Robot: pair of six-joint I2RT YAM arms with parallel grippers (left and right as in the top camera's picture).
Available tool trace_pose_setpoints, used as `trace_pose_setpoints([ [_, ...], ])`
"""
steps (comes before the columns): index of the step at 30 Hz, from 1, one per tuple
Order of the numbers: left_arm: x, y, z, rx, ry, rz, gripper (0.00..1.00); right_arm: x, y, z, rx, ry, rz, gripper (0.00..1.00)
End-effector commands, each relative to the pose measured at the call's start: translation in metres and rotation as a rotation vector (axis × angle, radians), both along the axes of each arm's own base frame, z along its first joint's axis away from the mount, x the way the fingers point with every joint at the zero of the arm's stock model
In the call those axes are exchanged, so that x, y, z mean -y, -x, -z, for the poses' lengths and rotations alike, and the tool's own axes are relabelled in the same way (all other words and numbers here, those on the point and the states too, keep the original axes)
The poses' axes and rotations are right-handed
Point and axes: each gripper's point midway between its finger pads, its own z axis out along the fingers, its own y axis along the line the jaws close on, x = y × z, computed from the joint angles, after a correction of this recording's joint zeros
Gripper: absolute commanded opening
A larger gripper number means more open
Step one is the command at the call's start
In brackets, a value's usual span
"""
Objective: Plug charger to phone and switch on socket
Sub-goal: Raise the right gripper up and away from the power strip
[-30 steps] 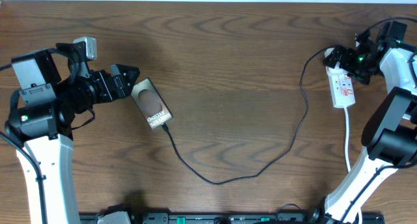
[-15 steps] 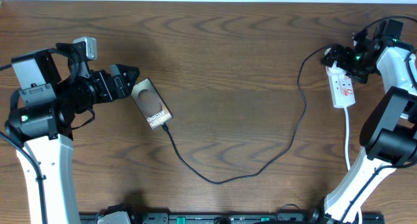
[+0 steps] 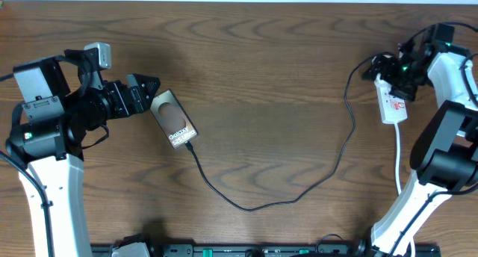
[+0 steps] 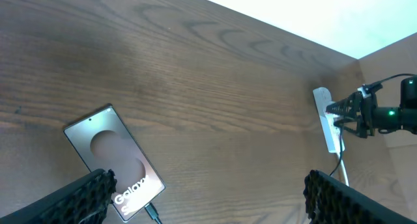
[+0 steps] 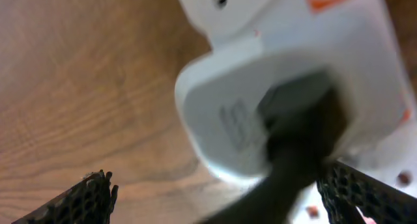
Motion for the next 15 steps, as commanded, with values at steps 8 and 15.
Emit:
trace_pose_setpoints([
  [8,-0.002,-0.001,0.001,0.006,-0.02,0.004,0.95,0.021,0.033,-0.045,-0.057,0.184,0.064,0.97],
  [15,-0.002,-0.001,0.001,0.006,-0.02,0.004,0.95,0.042,0.065,-0.074,-0.124,0.329,0.136,0.97],
])
